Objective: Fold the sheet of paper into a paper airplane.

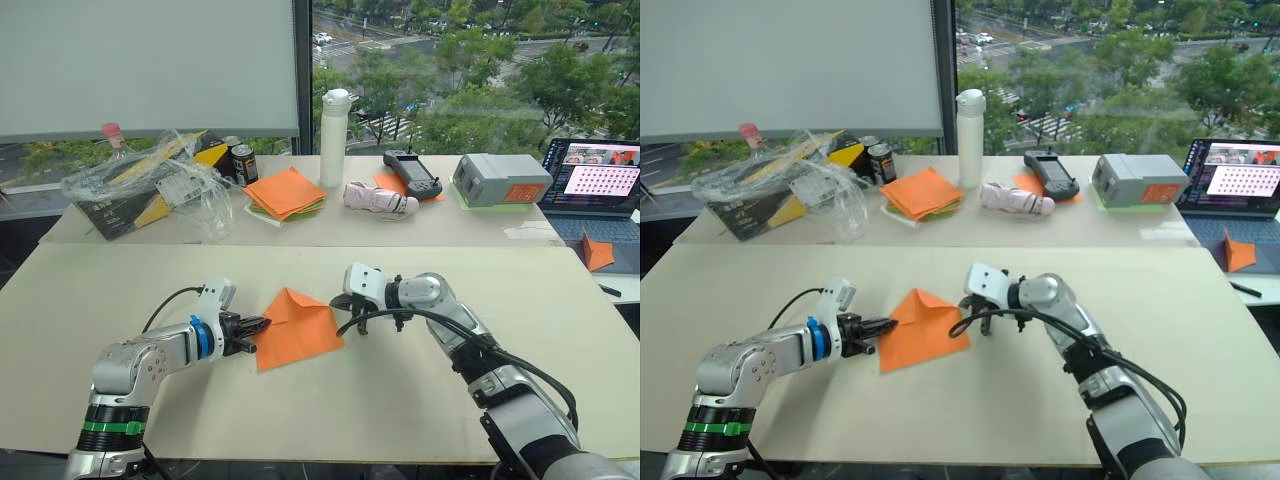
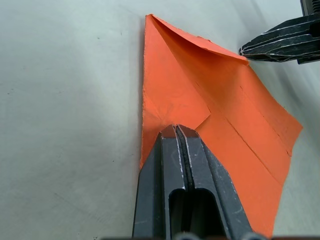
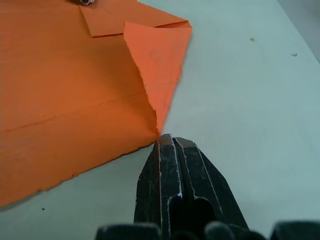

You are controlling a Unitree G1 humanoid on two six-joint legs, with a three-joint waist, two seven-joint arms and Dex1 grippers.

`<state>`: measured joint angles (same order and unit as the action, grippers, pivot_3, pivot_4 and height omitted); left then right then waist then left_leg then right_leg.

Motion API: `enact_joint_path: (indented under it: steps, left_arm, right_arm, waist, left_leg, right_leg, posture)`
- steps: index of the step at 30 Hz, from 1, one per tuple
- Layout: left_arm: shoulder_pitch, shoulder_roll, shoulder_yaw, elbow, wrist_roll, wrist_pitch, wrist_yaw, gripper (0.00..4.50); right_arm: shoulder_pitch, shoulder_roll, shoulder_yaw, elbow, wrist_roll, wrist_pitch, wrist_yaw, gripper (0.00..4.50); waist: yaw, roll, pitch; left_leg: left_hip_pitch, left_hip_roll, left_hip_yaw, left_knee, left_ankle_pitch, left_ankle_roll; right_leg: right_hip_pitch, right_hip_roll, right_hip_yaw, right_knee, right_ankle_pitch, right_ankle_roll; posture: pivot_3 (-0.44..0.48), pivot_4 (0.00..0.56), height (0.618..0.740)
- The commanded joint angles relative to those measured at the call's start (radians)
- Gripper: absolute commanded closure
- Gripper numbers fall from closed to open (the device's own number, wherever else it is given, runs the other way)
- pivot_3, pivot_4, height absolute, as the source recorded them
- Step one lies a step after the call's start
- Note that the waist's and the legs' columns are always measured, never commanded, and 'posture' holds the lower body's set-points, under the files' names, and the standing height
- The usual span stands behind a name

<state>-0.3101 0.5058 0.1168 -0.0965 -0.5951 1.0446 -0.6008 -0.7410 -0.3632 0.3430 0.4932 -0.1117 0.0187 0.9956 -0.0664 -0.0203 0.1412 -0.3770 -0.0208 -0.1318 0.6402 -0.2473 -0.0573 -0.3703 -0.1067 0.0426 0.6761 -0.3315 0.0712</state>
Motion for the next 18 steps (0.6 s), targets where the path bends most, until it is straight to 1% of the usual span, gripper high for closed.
enact_joint_path:
  steps: [1, 18]
  left_arm:
    - [0.017, 0.007, -0.022, 0.017, 0.013, 0.027, 0.010, 4.48]
    - [0.021, 0.004, -0.024, 0.013, 0.012, 0.026, 0.012, 4.48]
  right_arm:
    - [0.001, 0.012, -0.010, -0.030, 0.025, 0.017, 0.017, 4.50]
    - [0.001, 0.035, -0.037, -0.053, 0.075, 0.085, 0.020, 4.50]
  waist:
    - [0.000, 0.000, 0.000]
    - [0.000, 0.000, 0.000]
  left_leg:
    - [0.000, 0.000, 0.000, 0.000, 0.000, 0.000]
    - [0.000, 0.000, 0.000, 0.000, 0.000, 0.000]
  right_leg:
    - [0.000, 0.000, 0.000, 0.000, 0.000, 0.000]
    - [0.000, 0.000, 0.000, 0.000, 0.000, 0.000]
  posture:
    - [0.000, 0.150, 0.740]
    - [0.000, 0.150, 0.740]
